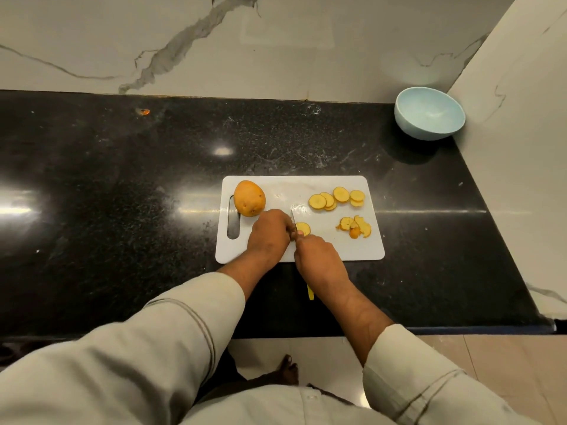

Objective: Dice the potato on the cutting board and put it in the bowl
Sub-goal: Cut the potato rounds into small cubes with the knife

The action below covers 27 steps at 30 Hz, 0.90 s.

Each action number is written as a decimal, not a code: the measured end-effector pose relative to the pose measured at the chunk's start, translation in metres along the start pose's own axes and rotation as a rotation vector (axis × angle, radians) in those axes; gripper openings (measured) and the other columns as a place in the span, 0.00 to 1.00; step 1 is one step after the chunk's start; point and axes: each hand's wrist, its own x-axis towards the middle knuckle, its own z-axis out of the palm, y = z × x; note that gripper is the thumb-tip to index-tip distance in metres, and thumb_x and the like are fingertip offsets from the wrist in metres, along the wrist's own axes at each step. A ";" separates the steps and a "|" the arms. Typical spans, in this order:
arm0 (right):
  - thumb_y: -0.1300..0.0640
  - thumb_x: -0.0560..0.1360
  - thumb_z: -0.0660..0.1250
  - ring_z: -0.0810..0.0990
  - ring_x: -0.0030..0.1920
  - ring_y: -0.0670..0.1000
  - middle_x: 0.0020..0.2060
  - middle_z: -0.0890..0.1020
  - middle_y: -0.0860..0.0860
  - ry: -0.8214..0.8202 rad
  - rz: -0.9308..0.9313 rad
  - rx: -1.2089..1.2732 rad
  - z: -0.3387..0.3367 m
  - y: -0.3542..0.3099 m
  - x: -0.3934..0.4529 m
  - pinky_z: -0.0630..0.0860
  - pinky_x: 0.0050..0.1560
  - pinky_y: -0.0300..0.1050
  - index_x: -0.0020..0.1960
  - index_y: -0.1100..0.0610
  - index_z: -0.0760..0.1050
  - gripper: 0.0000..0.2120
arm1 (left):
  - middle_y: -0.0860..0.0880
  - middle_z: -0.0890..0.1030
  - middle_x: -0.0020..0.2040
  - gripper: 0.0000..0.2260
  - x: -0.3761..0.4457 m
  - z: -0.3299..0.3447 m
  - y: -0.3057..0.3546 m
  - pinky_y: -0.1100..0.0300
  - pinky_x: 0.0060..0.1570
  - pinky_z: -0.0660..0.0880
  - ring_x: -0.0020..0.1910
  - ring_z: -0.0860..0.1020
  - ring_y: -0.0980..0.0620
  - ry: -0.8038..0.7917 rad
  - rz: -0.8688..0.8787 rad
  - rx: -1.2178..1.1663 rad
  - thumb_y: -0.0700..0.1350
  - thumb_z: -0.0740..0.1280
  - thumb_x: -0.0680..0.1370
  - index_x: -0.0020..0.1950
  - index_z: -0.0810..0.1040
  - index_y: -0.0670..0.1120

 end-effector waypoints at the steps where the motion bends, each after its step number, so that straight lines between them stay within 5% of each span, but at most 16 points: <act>1: 0.59 0.81 0.54 0.79 0.47 0.58 0.50 0.79 0.57 0.000 0.006 0.008 -0.001 0.001 -0.002 0.66 0.40 0.46 0.60 0.61 0.73 0.12 | 0.44 0.83 0.42 0.03 -0.001 -0.001 0.002 0.53 0.46 0.79 0.43 0.80 0.46 -0.002 0.000 0.000 0.37 0.70 0.73 0.42 0.84 0.41; 8: 0.58 0.83 0.51 0.78 0.54 0.58 0.57 0.77 0.57 -0.097 -0.023 -0.053 0.001 0.009 -0.044 0.74 0.52 0.50 0.77 0.59 0.55 0.23 | 0.44 0.83 0.46 0.02 -0.003 0.000 0.002 0.52 0.49 0.78 0.46 0.80 0.45 0.026 -0.001 -0.001 0.37 0.70 0.73 0.43 0.83 0.41; 17: 0.54 0.83 0.53 0.77 0.46 0.50 0.48 0.78 0.52 0.129 0.060 0.097 -0.019 0.023 -0.070 0.76 0.48 0.46 0.76 0.57 0.60 0.22 | 0.47 0.80 0.52 0.15 0.004 0.001 0.015 0.58 0.47 0.73 0.49 0.77 0.48 -0.039 -0.093 -0.051 0.42 0.77 0.70 0.54 0.79 0.47; 27: 0.54 0.83 0.55 0.77 0.46 0.52 0.47 0.78 0.55 0.197 0.183 0.153 -0.027 0.037 -0.051 0.76 0.48 0.48 0.75 0.58 0.63 0.21 | 0.45 0.81 0.51 0.11 0.009 0.018 0.048 0.58 0.45 0.73 0.49 0.78 0.46 -0.046 -0.026 -0.006 0.43 0.76 0.71 0.51 0.79 0.45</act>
